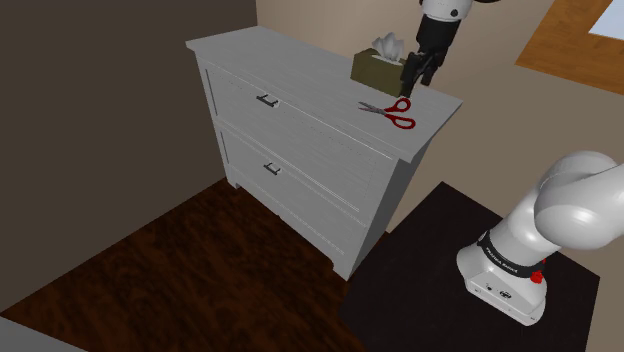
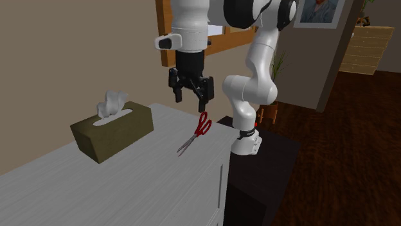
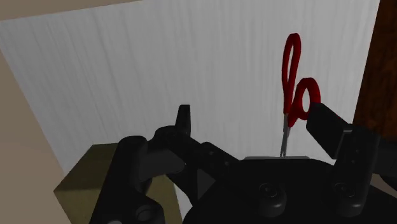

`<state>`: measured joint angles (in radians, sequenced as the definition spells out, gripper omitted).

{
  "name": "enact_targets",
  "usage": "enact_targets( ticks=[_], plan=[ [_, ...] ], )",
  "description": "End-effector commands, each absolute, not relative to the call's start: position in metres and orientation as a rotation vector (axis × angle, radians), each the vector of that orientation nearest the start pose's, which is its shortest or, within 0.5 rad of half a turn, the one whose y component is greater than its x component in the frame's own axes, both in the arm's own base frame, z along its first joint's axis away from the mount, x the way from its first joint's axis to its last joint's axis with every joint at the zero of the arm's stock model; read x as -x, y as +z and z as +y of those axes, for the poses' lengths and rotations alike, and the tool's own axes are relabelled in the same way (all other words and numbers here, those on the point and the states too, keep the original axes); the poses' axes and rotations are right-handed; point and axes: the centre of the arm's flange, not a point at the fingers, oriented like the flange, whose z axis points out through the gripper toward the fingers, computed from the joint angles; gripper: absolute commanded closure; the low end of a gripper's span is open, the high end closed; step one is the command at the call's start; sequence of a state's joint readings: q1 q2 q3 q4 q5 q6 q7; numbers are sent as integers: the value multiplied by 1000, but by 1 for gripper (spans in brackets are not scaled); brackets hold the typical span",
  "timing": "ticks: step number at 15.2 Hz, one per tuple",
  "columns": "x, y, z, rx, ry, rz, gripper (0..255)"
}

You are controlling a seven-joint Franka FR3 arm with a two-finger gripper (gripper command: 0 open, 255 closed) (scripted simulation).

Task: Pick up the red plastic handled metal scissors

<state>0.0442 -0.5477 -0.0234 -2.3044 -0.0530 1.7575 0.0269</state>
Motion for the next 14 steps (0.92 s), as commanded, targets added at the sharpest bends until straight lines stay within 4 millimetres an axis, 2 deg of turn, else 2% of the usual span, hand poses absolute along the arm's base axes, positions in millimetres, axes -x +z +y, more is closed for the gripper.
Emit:
enact_targets(
  ticks=[1,5,6,13,14],
  plan=[
    [-410,543,18,3166,37,-68,0],
    [-452,529,52,3133,111,-175,0],
    [-453,529,52,3132,112,-177,0],
    [-453,489,52,3132,112,-177,0],
    [-453,489,52,3132,112,-177,0]
  ],
)
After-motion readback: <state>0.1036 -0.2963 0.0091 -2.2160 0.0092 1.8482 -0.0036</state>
